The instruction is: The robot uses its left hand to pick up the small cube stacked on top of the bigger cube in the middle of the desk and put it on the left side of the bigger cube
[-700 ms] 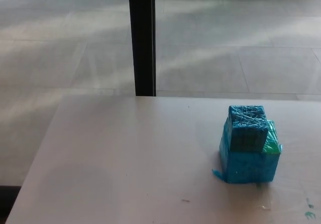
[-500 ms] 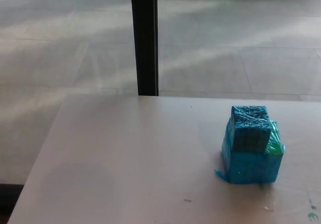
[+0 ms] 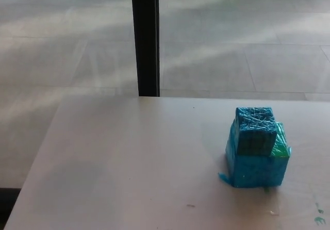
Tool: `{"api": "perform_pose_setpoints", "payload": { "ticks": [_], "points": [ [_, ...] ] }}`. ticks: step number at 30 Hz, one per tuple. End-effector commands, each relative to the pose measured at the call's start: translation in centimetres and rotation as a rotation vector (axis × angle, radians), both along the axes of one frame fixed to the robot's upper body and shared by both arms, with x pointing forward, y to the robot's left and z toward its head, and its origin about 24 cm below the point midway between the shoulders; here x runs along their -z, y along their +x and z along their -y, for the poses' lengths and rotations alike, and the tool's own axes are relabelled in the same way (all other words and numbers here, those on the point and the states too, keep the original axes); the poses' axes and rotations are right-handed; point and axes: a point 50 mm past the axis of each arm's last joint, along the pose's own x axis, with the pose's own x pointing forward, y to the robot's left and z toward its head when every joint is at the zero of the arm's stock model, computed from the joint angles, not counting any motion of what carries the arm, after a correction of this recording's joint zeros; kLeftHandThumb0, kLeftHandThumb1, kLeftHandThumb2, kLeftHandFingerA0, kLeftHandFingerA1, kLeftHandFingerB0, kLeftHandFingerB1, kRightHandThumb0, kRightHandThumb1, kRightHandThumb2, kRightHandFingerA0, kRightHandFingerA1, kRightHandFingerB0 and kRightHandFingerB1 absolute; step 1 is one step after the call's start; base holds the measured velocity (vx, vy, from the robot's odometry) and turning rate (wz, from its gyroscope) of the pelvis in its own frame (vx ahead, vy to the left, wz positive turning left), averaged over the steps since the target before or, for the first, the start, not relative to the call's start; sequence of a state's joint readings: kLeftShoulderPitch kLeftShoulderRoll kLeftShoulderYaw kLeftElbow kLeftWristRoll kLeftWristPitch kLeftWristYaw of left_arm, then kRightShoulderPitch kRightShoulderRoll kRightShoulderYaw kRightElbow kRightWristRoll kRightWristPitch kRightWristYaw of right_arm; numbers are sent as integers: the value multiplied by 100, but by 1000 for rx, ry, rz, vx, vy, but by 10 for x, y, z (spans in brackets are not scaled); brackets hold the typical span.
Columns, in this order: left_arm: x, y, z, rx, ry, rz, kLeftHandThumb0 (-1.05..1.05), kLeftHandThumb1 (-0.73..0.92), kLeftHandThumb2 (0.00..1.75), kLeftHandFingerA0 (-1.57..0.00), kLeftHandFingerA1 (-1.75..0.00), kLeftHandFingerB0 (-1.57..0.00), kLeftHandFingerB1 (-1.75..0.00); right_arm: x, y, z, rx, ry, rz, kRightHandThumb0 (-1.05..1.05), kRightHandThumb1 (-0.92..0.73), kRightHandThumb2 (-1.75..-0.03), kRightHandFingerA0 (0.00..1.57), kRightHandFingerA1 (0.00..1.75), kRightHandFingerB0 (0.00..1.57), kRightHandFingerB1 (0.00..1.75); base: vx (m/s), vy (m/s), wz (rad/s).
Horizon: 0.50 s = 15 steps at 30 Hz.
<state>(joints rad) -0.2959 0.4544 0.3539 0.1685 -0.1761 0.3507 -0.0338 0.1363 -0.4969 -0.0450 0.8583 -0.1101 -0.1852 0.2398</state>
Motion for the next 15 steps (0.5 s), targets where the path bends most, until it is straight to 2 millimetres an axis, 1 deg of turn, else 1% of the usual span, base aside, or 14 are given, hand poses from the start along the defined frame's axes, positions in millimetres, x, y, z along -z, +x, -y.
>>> {"api": "perform_pose_setpoints", "payload": {
  "ticks": [1, 2, 4, 5, 6, 7, 8, 9, 10, 11, 12, 13, 14, 15],
  "points": [
    [-80, 60, 101, 302, 331, 119, -83, 92, 72, -47, -88, -20, -35, -5, 0, 6, -25, 6, 7, -72, -55, -71, 68, 90, 54, 74, 0, 0, 0],
    [-85, 68, 117, 354, 341, 130, -90, 92, 71, -64, -69, -21, -31, -5, 2, 6, -23, 2, 7, -71, -54, -72, 69, 91, 55, 74, 0, 0, 0],
    [-93, 75, 139, 407, 344, 130, -93, 92, 70, -74, -77, -19, -31, -4, 2, 6, -16, 5, 8, -71, -54, -71, 70, 90, 57, 74, 0, 0, 0],
    [-96, 77, 149, 414, 358, 129, -92, 92, 69, -91, -93, -21, -33, -5, 3, 6, -27, 1, 9, -75, -55, -70, 70, 93, 56, 75, 0, 0, 0],
    [-98, 78, 153, 417, 365, 127, -92, 92, 69, -91, -93, -21, -33, -6, 3, 6, -32, -2, 9, -75, -55, -70, 70, 93, 56, 75, 0, 0, 0],
    [-101, 81, 163, 435, 380, 120, -99, 89, 71, -60, -72, -19, -34, -5, 3, 6, -30, -9, 4, -75, -56, -69, 70, 91, 58, 73, 0, 0, 0],
    [-106, 87, 190, 488, 369, 113, -93, 90, 67, -75, -75, -21, -36, -4, 2, 5, -24, -4, 6, -71, -55, -71, 69, 90, 58, 72, 0, 0, 0],
    [-105, 89, 207, 555, 418, 121, -89, 75, 110, -40, -85, -18, -47, -3, 2, 3, -2, 17, 12, -70, -54, -71, 66, 88, 59, 71, 0, 0, 0],
    [-103, 90, 217, 594, 441, 133, -86, 92, 68, -49, -73, -21, -35, -2, 2, 3, 6, 35, 15, -69, -52, -73, 64, 91, 57, 73, 0, 0, 0],
    [-100, 91, 227, 614, 441, 140, -89, 90, 69, -37, -61, -21, -34, -2, 2, 3, 1, 39, 11, -70, -55, -70, 66, 87, 58, 70, 0, 0, 0],
    [-98, 92, 231, 617, 442, 130, -89, 90, 69, -37, -61, -21, -34, -2, 2, 3, -4, 26, 3, -70, -55, -70, 66, 87, 58, 70, 0, 0, 0],
    [-95, 94, 240, 626, 505, 118, -90, 92, 70, -55, -66, -23, -33, -2, 3, 3, -11, 13, -4, -71, -56, -70, 68, 89, 58, 71, 0, 0, 0],
    [-91, 97, 256, 665, 556, 101, -92, 92, 70, -59, -103, -23, -34, -2, 3, 3, -13, 11, 1, -72, -56, -70, 71, 91, 59, 72, 0, 0, 0],
    [-90, 97, 258, 667, 562, 100, -92, 92, 70, -59, -103, -23, -34, -3, 4, 3, -14, 10, 2, -72, -56, -70, 71, 91, 59, 72, 0, 0, 0]
  ]
}}
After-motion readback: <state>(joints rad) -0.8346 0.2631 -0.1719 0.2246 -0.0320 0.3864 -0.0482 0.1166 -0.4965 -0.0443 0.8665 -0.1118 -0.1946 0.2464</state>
